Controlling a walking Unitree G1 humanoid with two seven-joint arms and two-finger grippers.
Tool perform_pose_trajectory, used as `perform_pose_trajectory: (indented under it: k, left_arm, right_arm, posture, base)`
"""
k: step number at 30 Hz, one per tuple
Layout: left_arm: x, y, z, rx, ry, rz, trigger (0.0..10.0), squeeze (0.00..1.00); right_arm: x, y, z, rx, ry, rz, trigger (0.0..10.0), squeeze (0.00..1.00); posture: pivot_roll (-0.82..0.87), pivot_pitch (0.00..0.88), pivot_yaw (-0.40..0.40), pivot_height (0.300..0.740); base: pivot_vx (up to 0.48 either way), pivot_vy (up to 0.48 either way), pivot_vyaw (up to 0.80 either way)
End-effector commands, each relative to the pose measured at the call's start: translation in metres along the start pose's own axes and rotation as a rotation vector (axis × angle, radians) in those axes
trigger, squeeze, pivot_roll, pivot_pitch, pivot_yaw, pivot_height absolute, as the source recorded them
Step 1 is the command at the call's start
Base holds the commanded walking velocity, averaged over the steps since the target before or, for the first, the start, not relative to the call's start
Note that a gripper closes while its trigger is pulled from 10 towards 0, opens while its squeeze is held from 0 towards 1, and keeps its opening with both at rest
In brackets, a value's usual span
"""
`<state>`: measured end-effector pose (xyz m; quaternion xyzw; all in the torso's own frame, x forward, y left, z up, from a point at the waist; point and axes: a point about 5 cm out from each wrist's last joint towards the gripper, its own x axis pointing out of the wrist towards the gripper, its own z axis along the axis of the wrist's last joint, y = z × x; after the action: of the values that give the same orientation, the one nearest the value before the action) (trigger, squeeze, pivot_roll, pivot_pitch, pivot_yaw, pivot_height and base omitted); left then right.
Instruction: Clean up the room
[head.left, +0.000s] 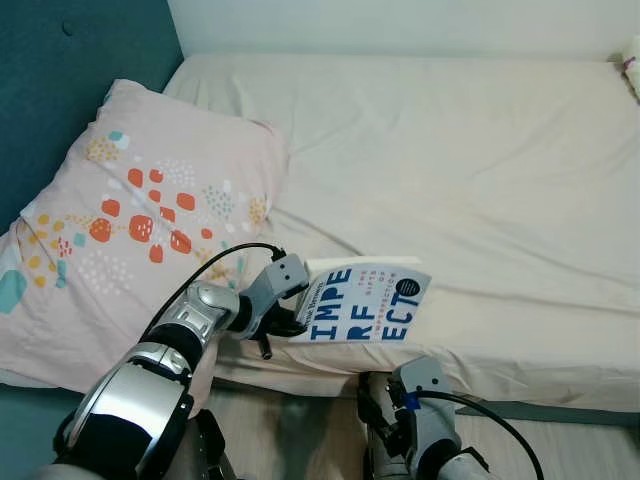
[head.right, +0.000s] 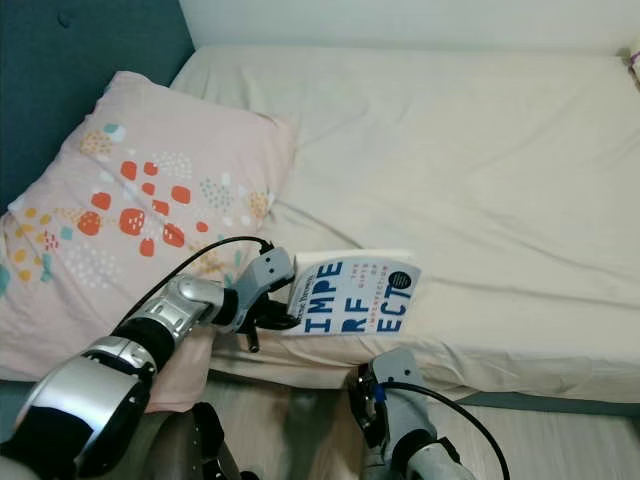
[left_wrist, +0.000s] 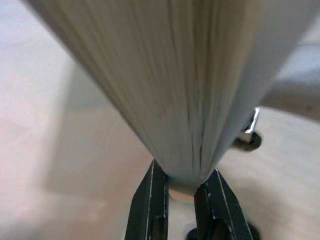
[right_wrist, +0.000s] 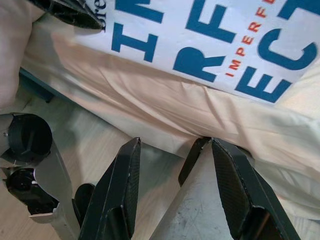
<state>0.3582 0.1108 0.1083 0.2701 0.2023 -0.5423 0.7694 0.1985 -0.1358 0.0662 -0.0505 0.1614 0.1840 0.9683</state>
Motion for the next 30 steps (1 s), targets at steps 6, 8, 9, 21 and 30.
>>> perform_pose_trajectory:
  k: [6, 8, 9, 21, 30]
  left_arm:
    - [-0.001, -0.001, -0.013, 0.028, 0.056, 0.065, 0.0, 0.0]
    - [-0.001, 0.0, -0.011, 0.037, 0.047, 0.081, 0.0, 0.0]
    - [0.0, 0.001, -0.008, 0.048, 0.039, 0.091, 0.0, 0.0]
    - [0.003, 0.003, 0.0, 0.087, 0.036, 0.106, 0.0, 0.0]
    - [0.002, 0.005, -0.001, 0.09, 0.04, 0.157, 10.0, 0.55]
  right_arm:
    - [-0.001, 0.001, -0.007, 0.016, 0.021, 0.005, 10.0, 0.0]
    - [-0.001, 0.001, -0.007, 0.016, 0.021, 0.004, 10.0, 0.0]
    - [-0.001, 0.001, -0.007, 0.016, 0.021, 0.002, 10.0, 0.0]
    - [-0.003, 0.0, -0.008, 0.019, 0.019, -0.01, 10.0, 0.0]
    - [-0.002, 0.0, -0.007, 0.017, 0.018, -0.007, 10.0, 0.0]
  posture:
    - [-0.22, 0.29, 0.066, 0.556]
    - [-0.22, 0.29, 0.066, 0.556]
    - [-0.22, 0.292, 0.071, 0.556]
    - [-0.22, 0.29, 0.079, 0.556]
    - [-0.22, 0.291, 0.076, 0.556]
  base:
    - [0.0, 0.0, 0.0]
    - [0.0, 0.0, 0.0]
    - [0.0, 0.0, 0.0]
    - [0.0, 0.0, 0.0]
    - [0.0, 0.0, 0.0]
